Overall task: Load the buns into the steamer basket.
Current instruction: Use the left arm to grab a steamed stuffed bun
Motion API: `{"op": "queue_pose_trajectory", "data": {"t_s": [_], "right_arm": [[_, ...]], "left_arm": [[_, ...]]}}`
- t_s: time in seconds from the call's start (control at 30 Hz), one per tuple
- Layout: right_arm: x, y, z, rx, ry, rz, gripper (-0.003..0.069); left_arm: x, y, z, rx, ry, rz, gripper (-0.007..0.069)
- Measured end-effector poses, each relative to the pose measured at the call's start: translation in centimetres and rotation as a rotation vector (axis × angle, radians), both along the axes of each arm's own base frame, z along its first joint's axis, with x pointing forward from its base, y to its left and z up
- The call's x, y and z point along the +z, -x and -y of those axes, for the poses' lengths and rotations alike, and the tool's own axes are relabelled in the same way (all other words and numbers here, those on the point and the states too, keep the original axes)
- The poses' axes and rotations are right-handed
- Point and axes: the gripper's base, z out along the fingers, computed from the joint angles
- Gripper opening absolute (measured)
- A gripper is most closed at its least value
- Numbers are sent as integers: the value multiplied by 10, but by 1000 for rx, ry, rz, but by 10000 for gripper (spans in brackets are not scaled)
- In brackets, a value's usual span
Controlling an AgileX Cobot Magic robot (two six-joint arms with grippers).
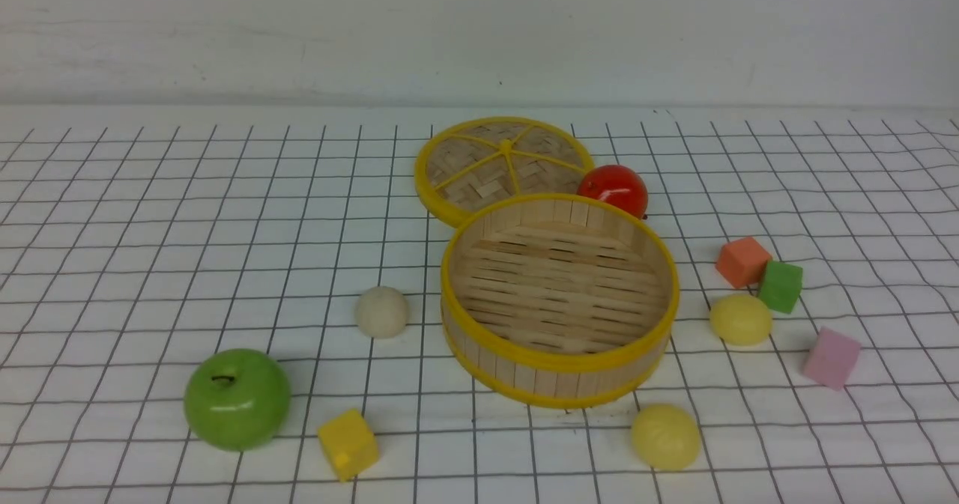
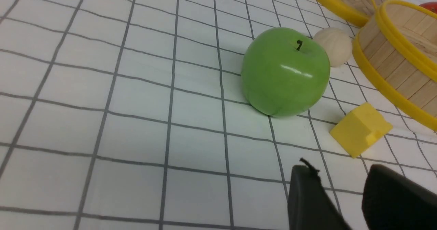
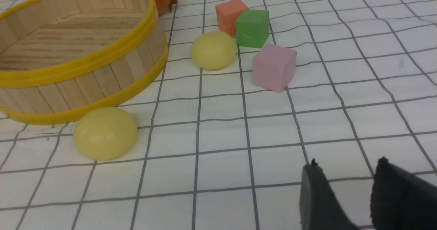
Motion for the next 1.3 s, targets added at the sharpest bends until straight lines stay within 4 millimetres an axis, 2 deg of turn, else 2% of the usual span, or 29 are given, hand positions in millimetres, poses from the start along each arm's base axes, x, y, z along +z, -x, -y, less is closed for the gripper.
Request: {"op": "queue_pose_trajectory", "data": {"t_s": [0.27,0.33,0.5,0.67,0.73,0.8,0.87,0.9,0.93,1.0,1.1,1.13,1.17,1.2,1.27,1.3], "right_arm": [[0,0,0,0,0,0,239],[0,0,0,0,0,0,239],[0,0,0,0,0,0,239],[0,0,0,0,0,0,239],[0,0,0,0,0,0,239],[0,0,0,0,0,0,239],[0,0,0,0,0,0,239],[0,0,0,0,0,0,239],[0,0,0,0,0,0,239],[0,0,0,0,0,0,239],[0,0,0,0,0,0,239],[0,0,0,0,0,0,239],[0,0,0,0,0,0,239],[0,0,0,0,0,0,239],[0,0,0,0,0,0,239],[0,0,0,0,0,0,239]], "left_arm": [[2,0,1,0,48,17,237],[7,-1,4,5,169,44,237],[23,-3,6,54,626,117,237],[35,-4,0,101,831,213,223],[38,-3,2,86,839,198,207],[63,4,8,-15,758,183,144],[91,16,13,-107,604,194,72],[94,17,13,-116,594,192,64],[113,22,16,-163,494,163,12],[138,19,22,-206,345,7,-13],[153,-2,25,-207,166,-272,-13],[154,-4,25,-206,153,-292,-13],[156,-15,25,-193,90,-389,-13],[156,-36,23,-161,-8,-511,-13],[151,-66,21,-121,-124,-612,-13],[150,-69,21,-119,-135,-621,-13]]}}
